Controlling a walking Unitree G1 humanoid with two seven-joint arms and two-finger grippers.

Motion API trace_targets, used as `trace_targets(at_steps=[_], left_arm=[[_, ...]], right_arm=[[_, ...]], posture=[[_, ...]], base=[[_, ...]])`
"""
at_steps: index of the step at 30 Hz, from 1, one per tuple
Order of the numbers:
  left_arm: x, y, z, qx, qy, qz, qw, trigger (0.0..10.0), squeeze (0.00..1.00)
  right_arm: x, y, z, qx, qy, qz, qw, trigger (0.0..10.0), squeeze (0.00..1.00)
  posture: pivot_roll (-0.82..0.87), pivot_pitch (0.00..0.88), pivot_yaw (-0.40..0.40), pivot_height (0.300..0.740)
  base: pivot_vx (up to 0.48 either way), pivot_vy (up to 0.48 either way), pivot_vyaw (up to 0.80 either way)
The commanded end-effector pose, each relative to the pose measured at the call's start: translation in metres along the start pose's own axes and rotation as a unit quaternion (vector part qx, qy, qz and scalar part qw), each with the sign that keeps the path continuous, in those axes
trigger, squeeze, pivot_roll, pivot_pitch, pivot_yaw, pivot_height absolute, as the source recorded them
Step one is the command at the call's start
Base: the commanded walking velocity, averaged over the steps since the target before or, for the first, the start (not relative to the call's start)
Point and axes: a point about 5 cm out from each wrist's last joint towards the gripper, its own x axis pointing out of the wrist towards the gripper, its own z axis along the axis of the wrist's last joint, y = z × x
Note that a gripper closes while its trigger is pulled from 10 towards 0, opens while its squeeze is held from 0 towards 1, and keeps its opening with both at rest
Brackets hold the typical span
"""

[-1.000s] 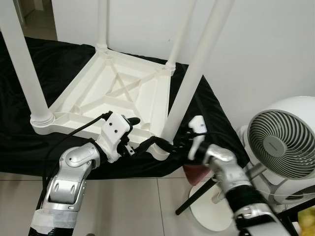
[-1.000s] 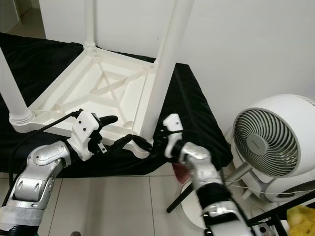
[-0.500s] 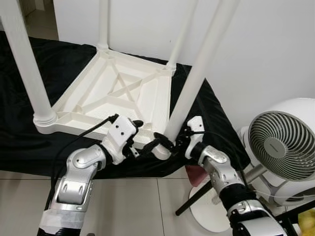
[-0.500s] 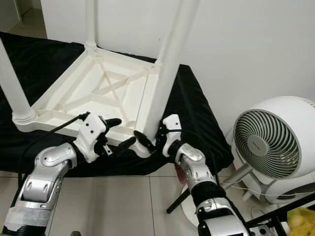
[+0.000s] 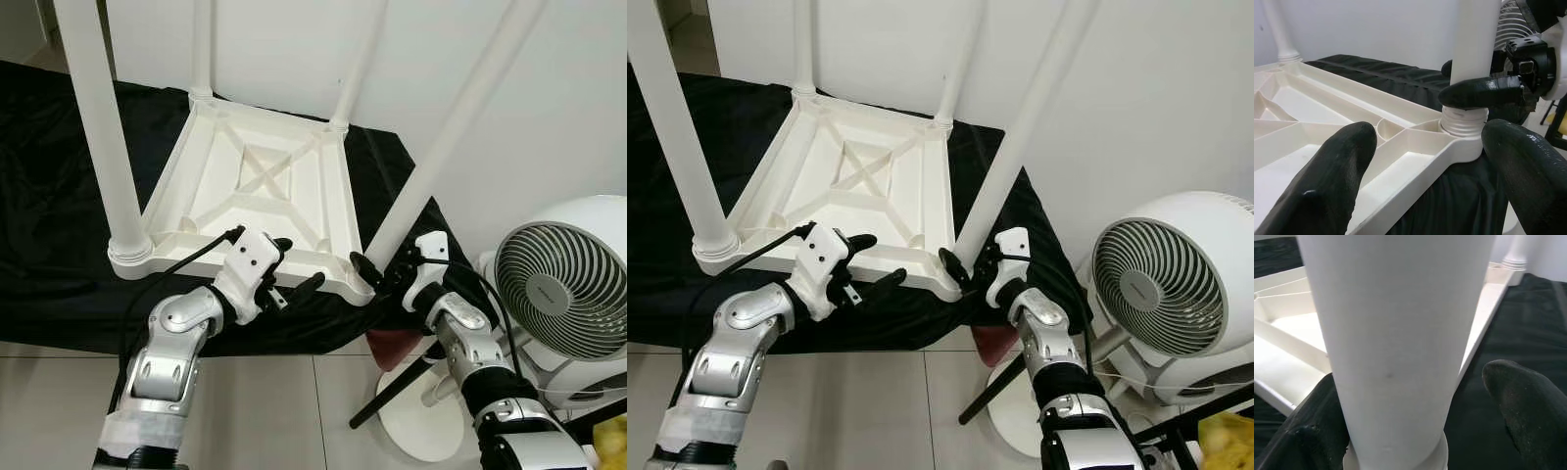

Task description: Building children table

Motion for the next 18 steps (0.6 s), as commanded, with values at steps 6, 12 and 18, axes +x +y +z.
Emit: trace_targets(at_steps=[6,12,18], left_arm=[[0.007,0.008,0.004,0.003,-0.010,0.107,0.994,10.0,0.00],[0.006,-0.001,0.003,-0.005,-0.012,0.096,0.995,10.0,0.00],[0.009,-0.019,-0.003,-0.012,-0.012,0.072,0.997,10.0,0.00]], right_arm=[[-0.013,-0.019,0.002,-0.007,-0.009,-0.037,0.999,10.0,0.00],[-0.009,-0.011,0.002,-0.032,-0.006,-0.009,0.999,10.0,0.00],[-0.005,-0.009,0.000,-0.030,0.004,0.008,0.999,4.5,0.00]], posture=[[0.01,0.021,-0.188,0.740],[0.02,0.014,-0.182,0.740],[0.04,0.005,-0.196,0.740]], base=[[0.000,0.000,0.00],[0.000,0.000,0.00],[0.000,0.000,0.00]])
